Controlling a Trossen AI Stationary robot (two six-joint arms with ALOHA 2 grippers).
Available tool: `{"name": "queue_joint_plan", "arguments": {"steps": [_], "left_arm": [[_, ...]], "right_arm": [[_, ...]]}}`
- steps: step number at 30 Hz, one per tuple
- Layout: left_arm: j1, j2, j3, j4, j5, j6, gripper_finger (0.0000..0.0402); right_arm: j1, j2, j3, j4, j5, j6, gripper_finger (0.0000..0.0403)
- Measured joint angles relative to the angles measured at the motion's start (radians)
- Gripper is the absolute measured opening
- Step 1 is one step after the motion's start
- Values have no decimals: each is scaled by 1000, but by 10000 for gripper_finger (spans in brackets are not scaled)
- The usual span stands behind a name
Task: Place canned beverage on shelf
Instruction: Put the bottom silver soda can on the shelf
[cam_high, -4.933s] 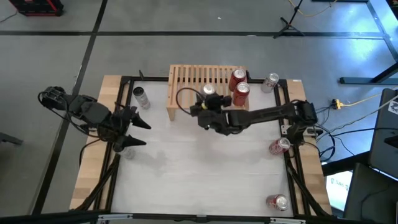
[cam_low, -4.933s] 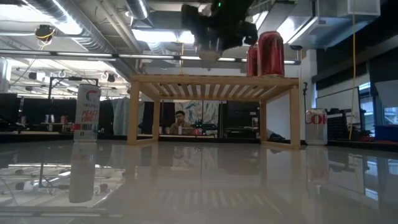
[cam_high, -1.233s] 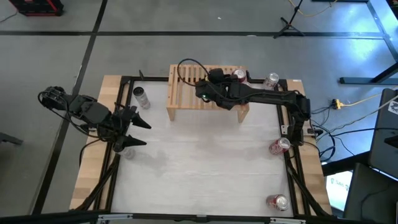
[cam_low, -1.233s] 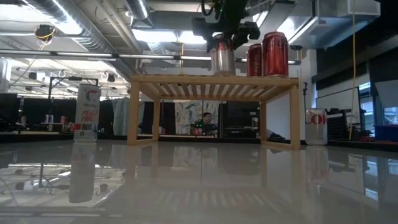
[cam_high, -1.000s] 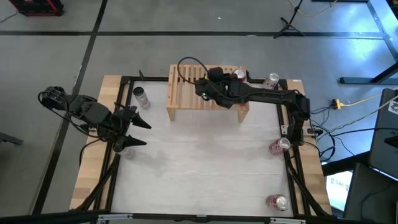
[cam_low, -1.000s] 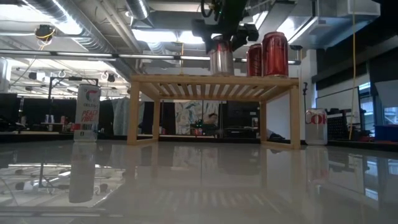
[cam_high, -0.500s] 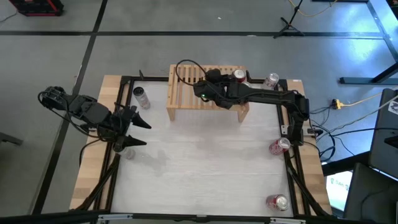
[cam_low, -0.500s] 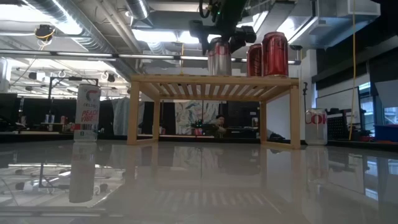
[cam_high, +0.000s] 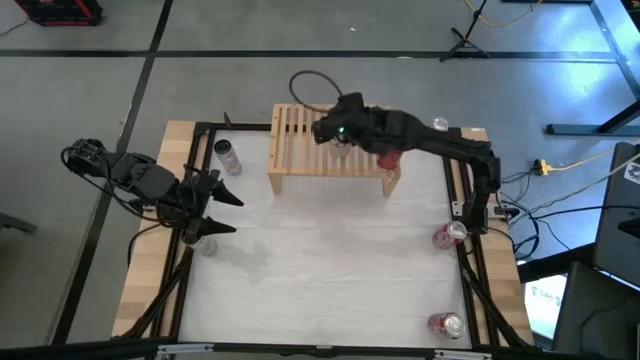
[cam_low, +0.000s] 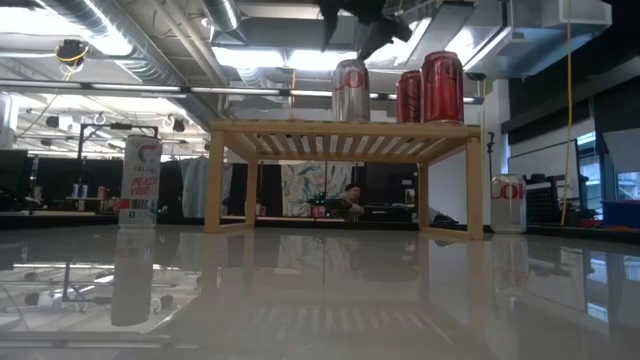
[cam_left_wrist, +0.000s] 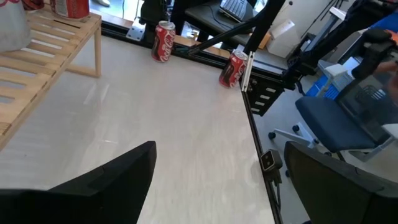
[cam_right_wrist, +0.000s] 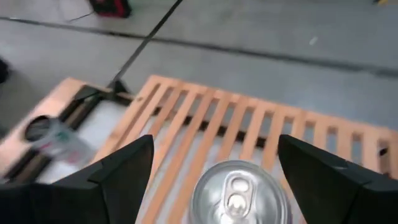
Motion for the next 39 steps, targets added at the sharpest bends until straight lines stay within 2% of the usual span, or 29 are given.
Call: {"name": "queue_joint_plan", "arguments": {"steps": [4, 8, 39], "left_arm": [[0, 0, 0, 0, 0, 0, 348], [0, 0, 0, 0, 2, -1, 348], [0, 0, 0, -2, 1, 26, 348]], "right_arm": [[-39, 0, 52, -80, -139, 46, 332], [-60, 2, 51, -109, -212, 60, 333], [-49, 45, 46, -207, -250, 43, 333]]}}
